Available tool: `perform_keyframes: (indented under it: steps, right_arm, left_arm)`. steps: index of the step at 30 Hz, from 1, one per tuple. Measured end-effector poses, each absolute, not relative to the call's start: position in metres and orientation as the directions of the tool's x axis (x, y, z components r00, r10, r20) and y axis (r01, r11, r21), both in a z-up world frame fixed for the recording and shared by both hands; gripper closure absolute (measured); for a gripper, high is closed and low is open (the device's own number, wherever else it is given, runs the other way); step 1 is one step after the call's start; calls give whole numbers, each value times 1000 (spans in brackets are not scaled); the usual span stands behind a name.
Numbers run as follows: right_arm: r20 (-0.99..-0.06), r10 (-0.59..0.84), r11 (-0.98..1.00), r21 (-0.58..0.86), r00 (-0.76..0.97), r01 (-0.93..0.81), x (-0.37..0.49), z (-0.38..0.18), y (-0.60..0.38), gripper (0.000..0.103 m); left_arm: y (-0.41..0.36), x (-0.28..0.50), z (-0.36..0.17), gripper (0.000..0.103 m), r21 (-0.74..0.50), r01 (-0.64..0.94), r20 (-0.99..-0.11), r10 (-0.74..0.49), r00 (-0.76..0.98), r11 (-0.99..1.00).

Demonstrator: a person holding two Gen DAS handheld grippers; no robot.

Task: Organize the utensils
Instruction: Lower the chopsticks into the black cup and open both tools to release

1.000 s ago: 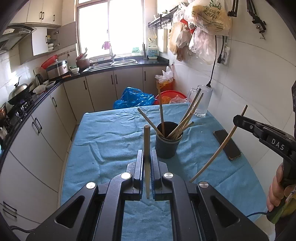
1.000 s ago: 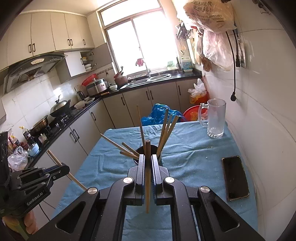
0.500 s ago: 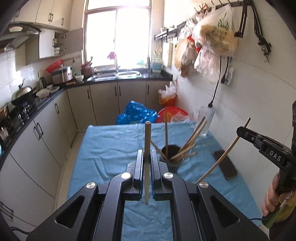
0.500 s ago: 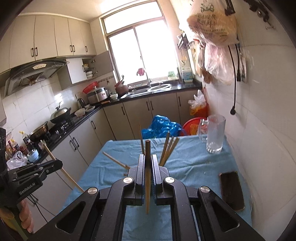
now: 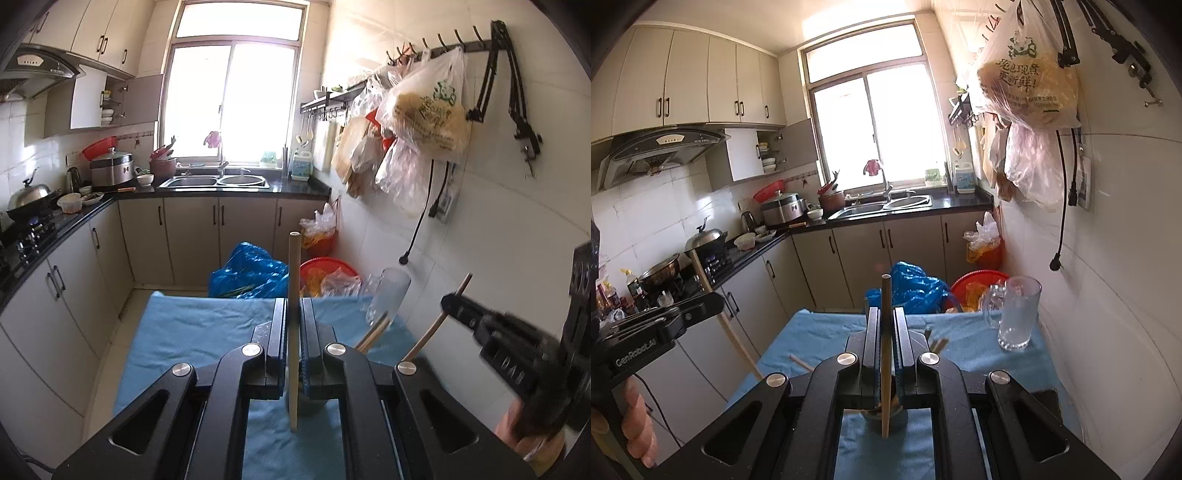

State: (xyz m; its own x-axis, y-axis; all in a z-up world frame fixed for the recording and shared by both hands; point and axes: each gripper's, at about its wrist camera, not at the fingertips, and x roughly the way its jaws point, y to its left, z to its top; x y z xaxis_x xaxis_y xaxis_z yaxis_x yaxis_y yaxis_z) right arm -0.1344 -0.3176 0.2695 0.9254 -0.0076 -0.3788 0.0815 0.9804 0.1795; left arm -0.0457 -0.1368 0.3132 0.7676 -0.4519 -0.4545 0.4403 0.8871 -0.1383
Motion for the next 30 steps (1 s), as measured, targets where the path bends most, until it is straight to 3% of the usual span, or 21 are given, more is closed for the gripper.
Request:
perform_keyframes:
  steps: [14, 30]
  right_arm:
    - [-333, -31, 969, 220, 942, 110, -78, 265, -338, 97]
    - [-463, 61, 952, 294, 884, 89, -48, 192, -350, 96]
  left_arm:
    - [-184, 23, 309, 97, -163, 468, -436, -489, 756, 869]
    - [-198, 41, 224, 97, -133, 450, -555, -442, 704, 883]
